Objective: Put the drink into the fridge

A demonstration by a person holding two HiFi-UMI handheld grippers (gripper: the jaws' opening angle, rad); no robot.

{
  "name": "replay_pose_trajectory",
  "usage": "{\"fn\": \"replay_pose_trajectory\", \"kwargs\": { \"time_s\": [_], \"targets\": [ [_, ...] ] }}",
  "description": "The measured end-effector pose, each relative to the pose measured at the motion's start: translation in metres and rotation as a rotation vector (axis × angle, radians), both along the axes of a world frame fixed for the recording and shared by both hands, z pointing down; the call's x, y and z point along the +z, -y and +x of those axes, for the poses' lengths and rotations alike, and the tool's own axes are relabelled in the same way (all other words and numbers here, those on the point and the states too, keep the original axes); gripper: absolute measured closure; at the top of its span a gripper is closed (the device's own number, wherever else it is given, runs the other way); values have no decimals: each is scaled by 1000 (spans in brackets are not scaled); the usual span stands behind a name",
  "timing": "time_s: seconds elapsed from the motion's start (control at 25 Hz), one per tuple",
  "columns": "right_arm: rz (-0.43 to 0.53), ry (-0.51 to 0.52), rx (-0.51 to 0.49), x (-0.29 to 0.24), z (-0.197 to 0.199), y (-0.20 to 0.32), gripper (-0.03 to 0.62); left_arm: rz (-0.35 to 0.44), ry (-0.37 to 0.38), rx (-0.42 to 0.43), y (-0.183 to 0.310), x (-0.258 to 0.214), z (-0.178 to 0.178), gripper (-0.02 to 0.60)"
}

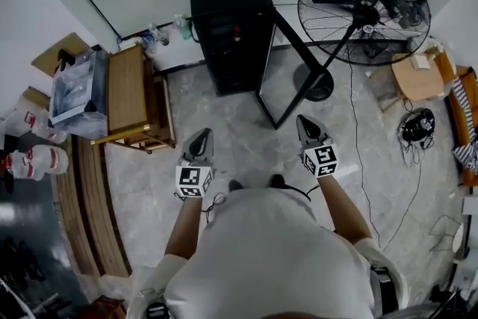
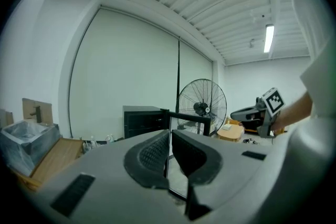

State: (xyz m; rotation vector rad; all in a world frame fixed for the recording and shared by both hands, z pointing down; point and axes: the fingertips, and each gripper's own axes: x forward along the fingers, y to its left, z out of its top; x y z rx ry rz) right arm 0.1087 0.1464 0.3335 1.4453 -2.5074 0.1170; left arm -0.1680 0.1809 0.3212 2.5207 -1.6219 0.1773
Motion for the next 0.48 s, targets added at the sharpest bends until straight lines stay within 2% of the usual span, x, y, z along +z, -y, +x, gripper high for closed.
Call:
{"fn": "replay_pose_trajectory", "kwargs": {
  "time_s": [0.48],
  "targets": [
    [27, -1, -5, -9, 34, 12, 597, 14, 2, 1, 19, -3, 30, 561]
  ]
}}
